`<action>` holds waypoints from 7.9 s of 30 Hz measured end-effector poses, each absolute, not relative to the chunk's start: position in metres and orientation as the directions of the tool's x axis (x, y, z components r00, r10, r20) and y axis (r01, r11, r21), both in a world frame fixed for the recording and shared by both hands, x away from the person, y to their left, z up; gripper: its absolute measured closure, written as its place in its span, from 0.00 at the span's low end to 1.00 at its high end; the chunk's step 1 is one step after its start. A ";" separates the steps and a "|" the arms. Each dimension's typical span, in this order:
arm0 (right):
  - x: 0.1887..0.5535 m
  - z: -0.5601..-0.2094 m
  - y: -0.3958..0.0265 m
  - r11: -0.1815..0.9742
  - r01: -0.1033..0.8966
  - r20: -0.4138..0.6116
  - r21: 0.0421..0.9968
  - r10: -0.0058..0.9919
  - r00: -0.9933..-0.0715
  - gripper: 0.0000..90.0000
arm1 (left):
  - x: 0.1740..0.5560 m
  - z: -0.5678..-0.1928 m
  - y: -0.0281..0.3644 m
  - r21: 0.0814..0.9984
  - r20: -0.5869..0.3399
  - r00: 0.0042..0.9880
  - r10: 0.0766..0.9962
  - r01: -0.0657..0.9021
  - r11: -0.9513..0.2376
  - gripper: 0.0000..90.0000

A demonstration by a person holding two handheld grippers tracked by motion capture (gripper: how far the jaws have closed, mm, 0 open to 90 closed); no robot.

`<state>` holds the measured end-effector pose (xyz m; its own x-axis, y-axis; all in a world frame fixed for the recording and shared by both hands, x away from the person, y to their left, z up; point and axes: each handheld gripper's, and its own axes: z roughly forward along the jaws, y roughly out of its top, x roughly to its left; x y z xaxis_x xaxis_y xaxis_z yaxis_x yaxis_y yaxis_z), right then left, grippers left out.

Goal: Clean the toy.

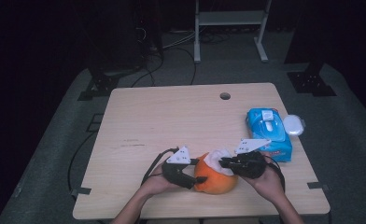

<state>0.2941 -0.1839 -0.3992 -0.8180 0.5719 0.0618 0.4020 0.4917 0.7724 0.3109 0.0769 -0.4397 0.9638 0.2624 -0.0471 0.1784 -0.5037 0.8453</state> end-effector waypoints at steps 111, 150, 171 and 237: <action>0.298 -0.417 -0.208 0.393 0.471 0.131 0.790 0.642 -0.756 0.93 | 0.320 -0.449 0.082 0.862 -0.062 0.950 0.306 0.205 -0.464 0.27; 0.291 -0.415 -0.184 0.440 0.424 0.140 0.791 0.545 -0.827 0.93 | 0.336 -0.449 0.077 0.813 -0.275 0.912 0.304 0.390 -0.433 0.16; 0.288 -0.416 -0.187 0.417 0.378 0.122 0.826 0.523 -0.844 0.93 | 0.327 -0.440 0.074 0.850 -0.090 0.931 0.353 0.257 -0.460 0.18; 0.286 -0.402 -0.185 0.389 0.356 0.090 0.849 0.558 -0.825 0.92 | 0.309 -0.432 0.086 0.853 0.064 0.968 0.241 0.073 -0.517 0.28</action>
